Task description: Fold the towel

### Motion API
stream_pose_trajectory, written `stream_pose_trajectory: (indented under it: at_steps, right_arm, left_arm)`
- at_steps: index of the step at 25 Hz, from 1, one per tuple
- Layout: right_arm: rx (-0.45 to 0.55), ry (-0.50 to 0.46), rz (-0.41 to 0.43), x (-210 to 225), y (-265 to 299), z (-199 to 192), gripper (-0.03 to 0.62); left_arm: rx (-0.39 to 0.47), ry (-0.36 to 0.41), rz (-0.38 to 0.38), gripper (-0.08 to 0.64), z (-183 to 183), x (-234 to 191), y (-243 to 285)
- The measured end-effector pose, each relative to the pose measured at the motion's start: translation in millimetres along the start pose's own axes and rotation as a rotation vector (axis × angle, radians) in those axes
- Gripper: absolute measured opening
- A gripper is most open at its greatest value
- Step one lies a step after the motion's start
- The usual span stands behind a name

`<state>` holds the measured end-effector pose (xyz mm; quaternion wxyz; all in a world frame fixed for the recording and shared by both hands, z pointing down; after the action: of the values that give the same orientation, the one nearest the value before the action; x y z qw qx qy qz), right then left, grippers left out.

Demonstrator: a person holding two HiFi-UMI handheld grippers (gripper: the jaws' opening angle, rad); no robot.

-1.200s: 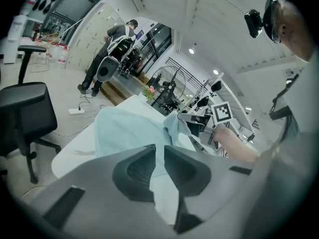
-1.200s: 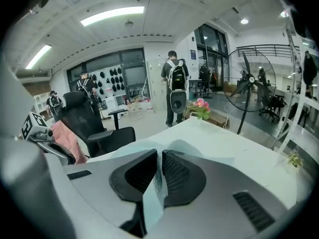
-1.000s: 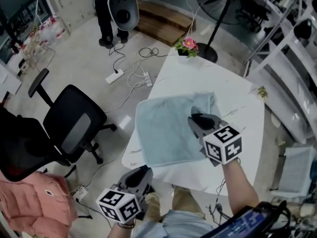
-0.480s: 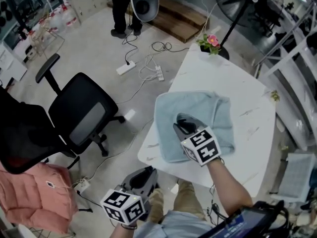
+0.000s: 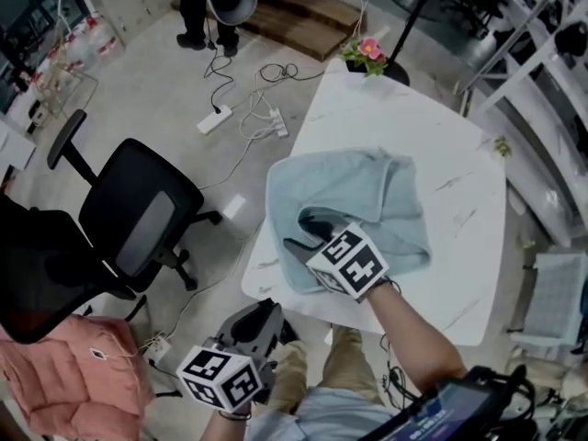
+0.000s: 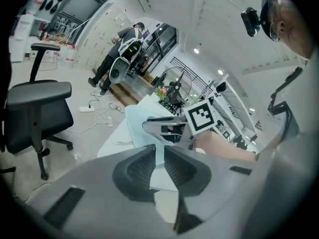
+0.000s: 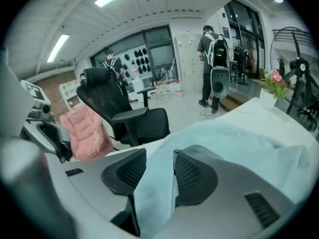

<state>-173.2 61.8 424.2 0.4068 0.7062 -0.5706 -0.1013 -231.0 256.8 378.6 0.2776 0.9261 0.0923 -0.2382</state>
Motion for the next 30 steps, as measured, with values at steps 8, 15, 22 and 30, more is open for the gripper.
stream_pose_trajectory:
  at_steps: [8,15,22,30]
  right_arm:
    - [0.139,-0.045,0.09,-4,-101,9,0.178]
    - [0.061,0.005,-0.154,96,-150,-50,0.175]
    - [0.071,0.022,-0.121,116,-152,-68,0.17]
    - [0.02,0.008,-0.063,125,-146,-86,0.17]
  left_arm:
    - [0.021,0.05,-0.045,0.057,24,16,25]
    - [0.011,-0.042,-0.103,0.141,36,34,76]
    - [-0.048,-0.257,-0.147,0.222,22,48,128]
    - [-0.05,-0.493,-0.066,0.228,6,35,153]
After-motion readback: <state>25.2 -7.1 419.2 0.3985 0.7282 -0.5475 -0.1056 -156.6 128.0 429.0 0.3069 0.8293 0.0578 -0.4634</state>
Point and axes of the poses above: the fingertips, and each gripper's own axes: y forward along the fingers, x to its right, z out of its top, the point moved 8 cm from there along -y, backward along the fingers, and after that the axes turned 12 degrees about y, right-handed, at the moved point
